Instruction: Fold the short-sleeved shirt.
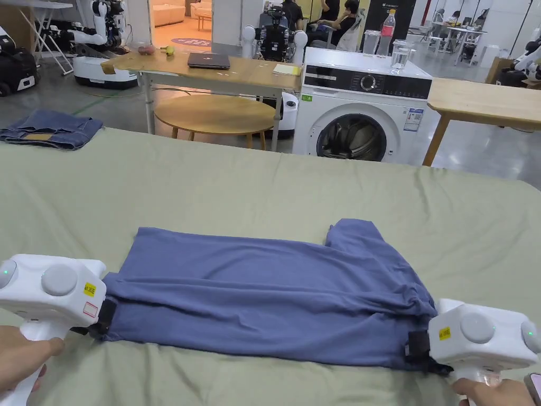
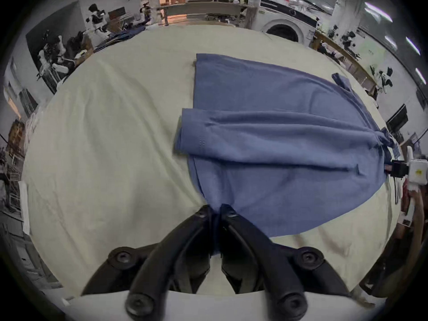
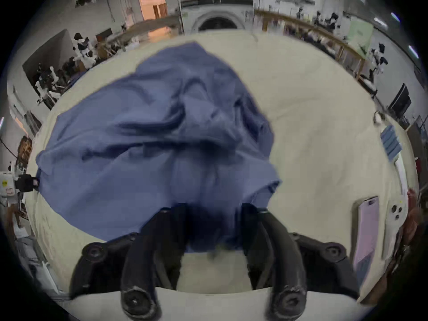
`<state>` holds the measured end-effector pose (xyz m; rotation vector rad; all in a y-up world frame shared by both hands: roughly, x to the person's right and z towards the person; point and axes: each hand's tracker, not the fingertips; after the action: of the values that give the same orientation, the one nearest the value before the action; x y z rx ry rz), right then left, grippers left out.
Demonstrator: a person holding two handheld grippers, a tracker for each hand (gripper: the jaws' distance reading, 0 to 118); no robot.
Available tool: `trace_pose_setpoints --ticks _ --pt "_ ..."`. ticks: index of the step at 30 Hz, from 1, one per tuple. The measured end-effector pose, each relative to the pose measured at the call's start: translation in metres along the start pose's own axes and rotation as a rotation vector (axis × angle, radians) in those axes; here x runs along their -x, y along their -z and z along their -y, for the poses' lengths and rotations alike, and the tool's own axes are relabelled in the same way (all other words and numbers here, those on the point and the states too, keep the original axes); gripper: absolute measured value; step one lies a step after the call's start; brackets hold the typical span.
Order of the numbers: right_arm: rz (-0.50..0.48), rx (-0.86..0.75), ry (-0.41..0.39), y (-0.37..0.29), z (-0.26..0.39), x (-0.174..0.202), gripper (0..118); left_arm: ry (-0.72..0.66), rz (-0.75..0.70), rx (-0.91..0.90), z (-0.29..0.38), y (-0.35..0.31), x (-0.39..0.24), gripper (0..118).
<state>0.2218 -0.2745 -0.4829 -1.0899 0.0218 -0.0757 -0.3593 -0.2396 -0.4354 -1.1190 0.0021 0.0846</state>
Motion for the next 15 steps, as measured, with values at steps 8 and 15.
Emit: trace_pose_setpoints --ticks 8,15 --pt "-0.007 -0.082 -0.038 -0.025 0.005 0.012 1 0.002 0.01 -0.05 0.004 -0.011 0.004 0" --pt "-0.019 -0.172 -0.06 -0.092 0.012 0.012 1 -0.016 0.071 -0.156 0.004 -0.063 0.016 0"
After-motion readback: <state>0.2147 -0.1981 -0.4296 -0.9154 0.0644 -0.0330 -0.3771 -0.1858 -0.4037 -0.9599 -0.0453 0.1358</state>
